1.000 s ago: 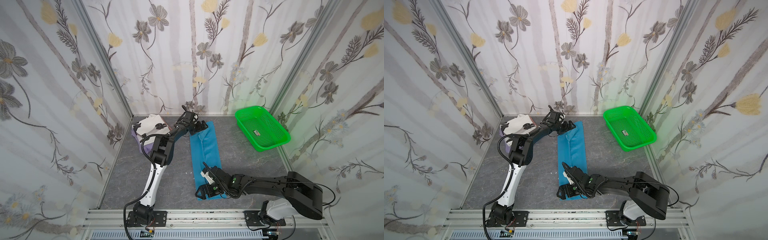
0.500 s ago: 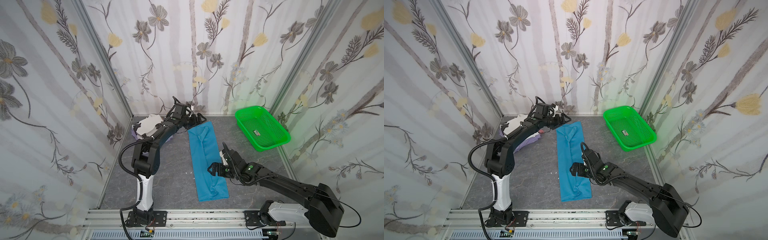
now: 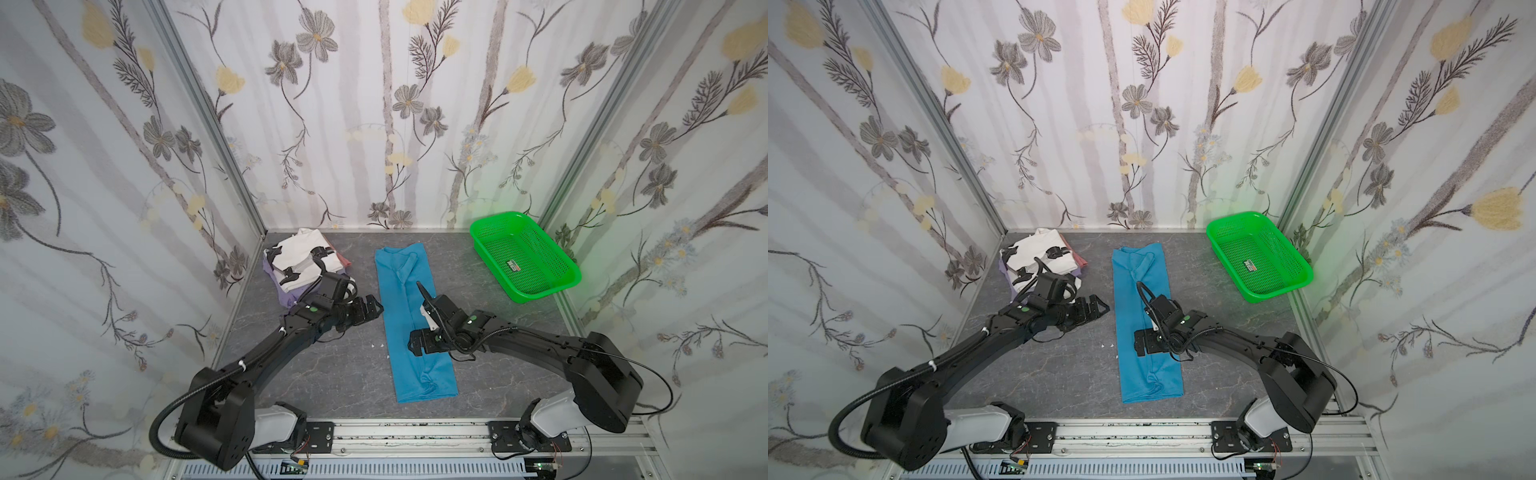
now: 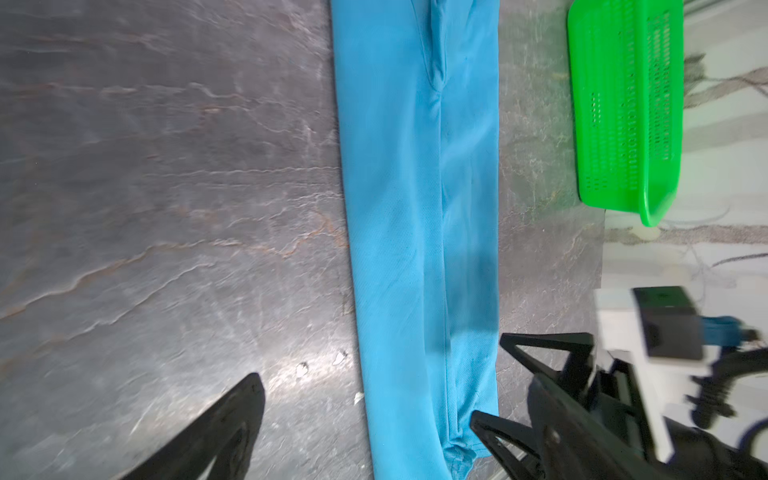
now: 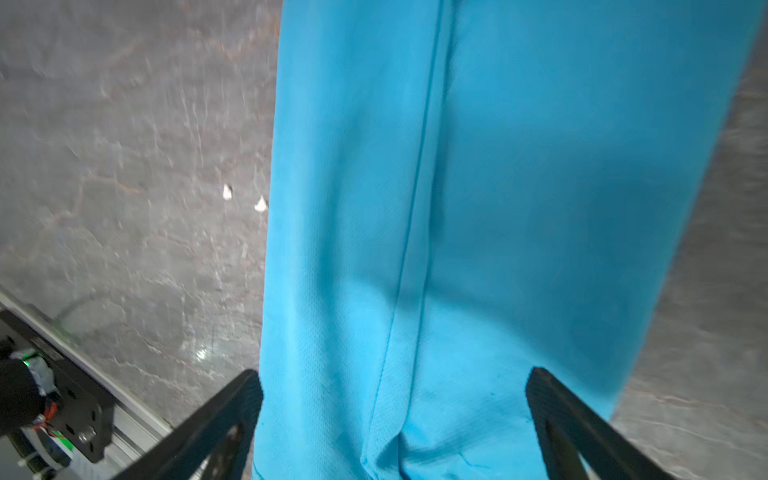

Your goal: Fold and stack the t-shirts

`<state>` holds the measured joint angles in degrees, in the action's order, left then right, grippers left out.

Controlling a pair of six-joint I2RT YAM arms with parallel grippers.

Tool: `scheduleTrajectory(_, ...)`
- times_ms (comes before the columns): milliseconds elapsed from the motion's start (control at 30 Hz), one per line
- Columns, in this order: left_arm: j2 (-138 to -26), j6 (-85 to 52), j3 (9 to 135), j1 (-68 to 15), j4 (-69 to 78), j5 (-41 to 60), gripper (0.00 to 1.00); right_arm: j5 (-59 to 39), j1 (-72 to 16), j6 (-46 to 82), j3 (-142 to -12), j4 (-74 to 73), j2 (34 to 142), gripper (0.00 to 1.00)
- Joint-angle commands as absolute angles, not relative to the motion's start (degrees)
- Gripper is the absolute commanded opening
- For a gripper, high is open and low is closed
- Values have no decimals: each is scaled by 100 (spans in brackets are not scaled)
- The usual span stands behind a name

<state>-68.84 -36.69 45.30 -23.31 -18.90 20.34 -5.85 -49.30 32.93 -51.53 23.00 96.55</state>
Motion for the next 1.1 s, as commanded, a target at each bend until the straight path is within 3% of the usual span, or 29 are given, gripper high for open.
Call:
scheduleTrajectory(0,-6235,-3847,4343,-2095,-2335,1311,100,-267,-5112,3542,-5356,2313,10003,100)
scheduleTrajectory(167,-5789,-3643,4383,-1734,-2747,1415,100,685,-5417,4030,-6241,2958,11011,100)
scheduleTrajectory(667,-5525,-3448,4351,-1355,-2813,1744,100,588,-4839,4755,-8460,2680,12958,100)
scheduleTrajectory(767,-5509,-3449,4305,-1345,-2679,1904,100,392,-4842,4740,-8632,2545,12864,100)
scheduleTrajectory(900,-5858,-3613,4046,-1506,-1921,2849,100,93,-4862,4739,-8064,2070,12054,100)
scheduleTrajectory(1067,-6458,-3665,3885,-2536,-1472,2939,100,-220,-4579,4397,-6512,1631,10676,100)
